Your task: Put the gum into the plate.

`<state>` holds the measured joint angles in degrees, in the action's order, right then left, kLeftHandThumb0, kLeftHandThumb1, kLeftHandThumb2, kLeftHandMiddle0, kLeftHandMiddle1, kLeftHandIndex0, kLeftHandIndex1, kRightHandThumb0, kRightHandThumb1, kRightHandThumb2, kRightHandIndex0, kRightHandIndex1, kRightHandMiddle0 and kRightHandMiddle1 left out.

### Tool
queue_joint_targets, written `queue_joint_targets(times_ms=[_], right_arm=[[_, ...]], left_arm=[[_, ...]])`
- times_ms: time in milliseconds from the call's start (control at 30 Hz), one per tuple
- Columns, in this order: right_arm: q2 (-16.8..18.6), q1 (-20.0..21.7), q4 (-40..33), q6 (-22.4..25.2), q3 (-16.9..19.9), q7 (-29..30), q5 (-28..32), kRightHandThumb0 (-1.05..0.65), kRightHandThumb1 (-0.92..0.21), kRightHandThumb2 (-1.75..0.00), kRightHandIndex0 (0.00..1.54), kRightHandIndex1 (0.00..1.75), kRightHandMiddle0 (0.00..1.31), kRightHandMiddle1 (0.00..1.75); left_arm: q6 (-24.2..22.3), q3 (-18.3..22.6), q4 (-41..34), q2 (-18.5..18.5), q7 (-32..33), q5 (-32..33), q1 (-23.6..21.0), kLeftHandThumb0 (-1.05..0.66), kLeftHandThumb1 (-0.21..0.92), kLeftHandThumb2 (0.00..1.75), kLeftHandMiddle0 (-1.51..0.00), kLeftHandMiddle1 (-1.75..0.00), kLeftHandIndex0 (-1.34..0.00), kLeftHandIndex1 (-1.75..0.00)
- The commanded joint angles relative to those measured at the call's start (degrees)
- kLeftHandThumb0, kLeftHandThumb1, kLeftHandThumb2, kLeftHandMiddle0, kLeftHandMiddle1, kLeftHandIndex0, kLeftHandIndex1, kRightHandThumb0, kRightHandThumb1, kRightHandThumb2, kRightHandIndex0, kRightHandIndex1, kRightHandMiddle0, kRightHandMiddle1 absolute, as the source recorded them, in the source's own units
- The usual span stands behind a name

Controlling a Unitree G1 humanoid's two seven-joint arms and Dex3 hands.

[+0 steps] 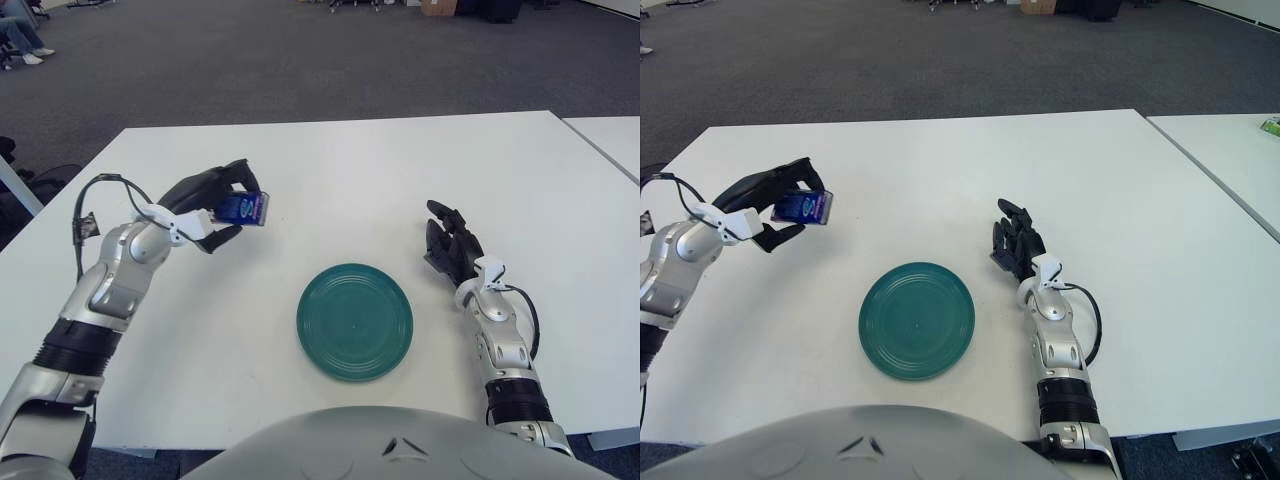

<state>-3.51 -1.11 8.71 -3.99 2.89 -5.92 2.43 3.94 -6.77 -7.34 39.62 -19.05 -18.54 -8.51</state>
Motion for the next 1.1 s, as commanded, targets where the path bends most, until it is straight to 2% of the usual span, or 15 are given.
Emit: queue_joint_targets(times_ms=[0, 233, 600, 733, 867, 933, 1067], right_arm=[[0.26, -0.49, 0.20, 1.49, -0.31, 0.04, 0.17, -0.66, -0.92, -0.87, 0.20, 0.01, 0.00, 0.55], [0.52, -0.79, 0.13, 1.25, -0.39, 0.38, 0.21, -0.66, -0.92, -0.87, 0.20, 0.00, 0.00, 0.54], [0.70, -1.23, 0.05, 0.89, -0.74, 1.26, -0.33, -0.67, -0.92, -0.87, 0.20, 0.00, 0.00, 0.54], [0.78, -1.46, -0.12, 0.70, -0.82, 1.27, -0.05, -0.67, -0.92, -0.88, 0.21, 0.00, 0.00, 0.55], [0.95, -1.79, -0.28, 0.37, -0.91, 1.44, -0.07, -0.67, -0.92, -0.90, 0.22, 0.01, 0.00, 0.57], [1.12, -2.02, -0.36, 0.09, -0.95, 1.59, -0.08, -0.67, -0.92, -0.90, 0.22, 0.01, 0.00, 0.57], [1.39, -2.53, -0.72, -0.10, -1.12, 1.85, -0.15, -0.66, -0.92, -0.91, 0.24, 0.01, 0.00, 0.58]], left_arm=[[-1.71, -0.56, -4.32, -0.68, -1.65, -1.40, 0.42, 0.00, 0.20, 1.45, -0.68, -1.73, -0.48, -1.75], [-2.90, -3.60, -10.01, -2.99, -3.68, -4.54, -0.06, 0.00, 0.20, 1.46, -0.68, -1.74, -0.48, -1.75], [-5.10, -10.27, -16.84, -8.50, -7.13, -9.03, -1.07, 0.00, 0.08, 1.59, -0.77, -1.75, -0.58, -1.74], [-5.47, -12.01, -17.55, -10.08, -9.12, -9.01, -1.83, 0.00, 0.08, 1.59, -0.77, -1.75, -0.57, -1.74], [-5.28, -13.38, -17.56, -11.29, -10.63, -9.06, -2.61, 0.00, 0.15, 1.52, -0.73, -1.74, -0.52, -1.75], [-4.45, -15.73, -16.82, -12.47, -11.50, -10.44, -4.62, 0.00, 0.16, 1.51, -0.72, -1.73, -0.51, -1.75], [-2.13, -20.52, -15.60, -15.10, -11.46, -15.17, -8.45, 0.00, 0.10, 1.57, -0.76, -1.74, -0.55, -1.75]])
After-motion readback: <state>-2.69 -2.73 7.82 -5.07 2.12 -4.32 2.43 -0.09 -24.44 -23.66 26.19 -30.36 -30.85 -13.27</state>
